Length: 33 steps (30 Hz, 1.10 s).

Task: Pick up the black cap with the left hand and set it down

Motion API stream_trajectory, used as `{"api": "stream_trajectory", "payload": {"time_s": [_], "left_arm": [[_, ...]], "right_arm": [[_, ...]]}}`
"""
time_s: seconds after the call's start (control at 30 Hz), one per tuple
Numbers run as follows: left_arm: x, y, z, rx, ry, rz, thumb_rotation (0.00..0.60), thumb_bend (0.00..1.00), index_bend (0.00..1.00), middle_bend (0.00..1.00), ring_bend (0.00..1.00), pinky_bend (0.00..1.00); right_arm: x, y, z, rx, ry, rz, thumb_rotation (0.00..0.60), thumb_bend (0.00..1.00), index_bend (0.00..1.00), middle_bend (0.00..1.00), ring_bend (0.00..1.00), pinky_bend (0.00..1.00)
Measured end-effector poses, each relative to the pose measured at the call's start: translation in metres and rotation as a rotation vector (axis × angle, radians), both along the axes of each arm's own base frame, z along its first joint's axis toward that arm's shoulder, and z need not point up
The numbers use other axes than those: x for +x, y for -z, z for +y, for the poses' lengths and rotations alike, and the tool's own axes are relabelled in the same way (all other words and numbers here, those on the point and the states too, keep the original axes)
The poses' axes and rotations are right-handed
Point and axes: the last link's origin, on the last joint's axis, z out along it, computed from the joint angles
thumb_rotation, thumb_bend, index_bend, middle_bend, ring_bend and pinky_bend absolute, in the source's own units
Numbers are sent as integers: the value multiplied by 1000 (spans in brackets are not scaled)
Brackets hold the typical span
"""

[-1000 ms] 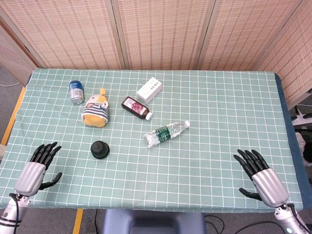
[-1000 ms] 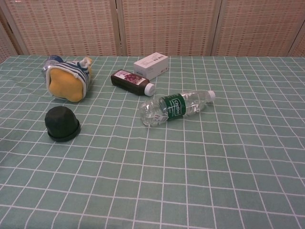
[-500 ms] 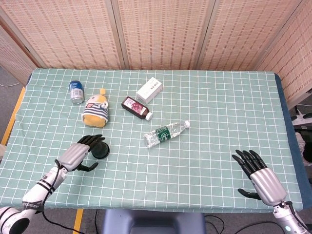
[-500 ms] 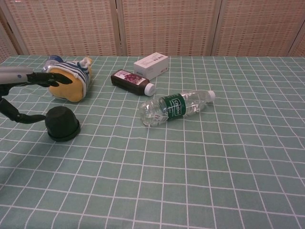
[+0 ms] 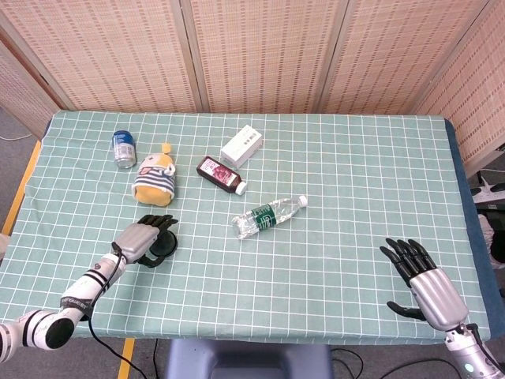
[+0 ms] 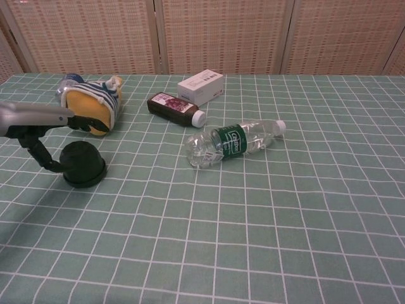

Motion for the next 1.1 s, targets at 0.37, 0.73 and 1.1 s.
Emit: {"api": "stream_trajectory", "payload": {"time_s": [0.37,0.73,1.1], "left_arm": [[-10,10,16,-50,-65,123,600,365,0,0,0,35],[-8,25,22,-54,26,243,600,361,34,50,0,92],[3,20,23,-55,18,235,600,360,37,69,0,102]], "right_arm": [[0,0,-2,-11,5,0,600,0,0,0,0,0],[-2,-2,-3,-38,9,4,600,0,0,0,0,0],[-3,-2,-4,-34,20,1,600,0,0,0,0,0]]}}
